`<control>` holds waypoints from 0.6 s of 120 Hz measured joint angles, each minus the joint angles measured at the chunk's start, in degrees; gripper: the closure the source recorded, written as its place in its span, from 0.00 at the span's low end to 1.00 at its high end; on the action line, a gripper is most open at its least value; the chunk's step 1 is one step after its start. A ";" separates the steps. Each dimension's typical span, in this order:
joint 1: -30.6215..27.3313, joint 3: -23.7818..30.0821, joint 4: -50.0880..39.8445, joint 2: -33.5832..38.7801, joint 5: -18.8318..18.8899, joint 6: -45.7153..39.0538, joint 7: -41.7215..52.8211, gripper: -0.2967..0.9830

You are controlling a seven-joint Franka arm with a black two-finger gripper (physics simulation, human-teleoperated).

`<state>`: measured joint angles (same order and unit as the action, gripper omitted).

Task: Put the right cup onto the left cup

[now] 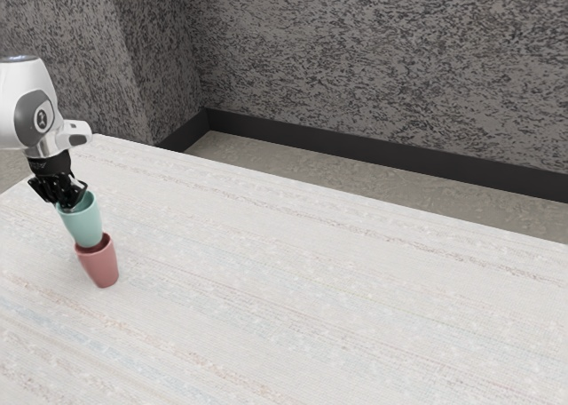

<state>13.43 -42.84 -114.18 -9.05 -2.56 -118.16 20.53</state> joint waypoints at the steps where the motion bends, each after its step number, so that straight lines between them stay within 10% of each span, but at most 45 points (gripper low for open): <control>1: 0.00 0.00 -0.01 0.01 -0.02 -0.02 0.01 0.84; 72: 1.89 -0.05 -1.11 2.33 -0.02 0.45 0.60 0.84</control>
<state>15.32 -42.89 -115.30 -6.72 -2.58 -117.70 21.13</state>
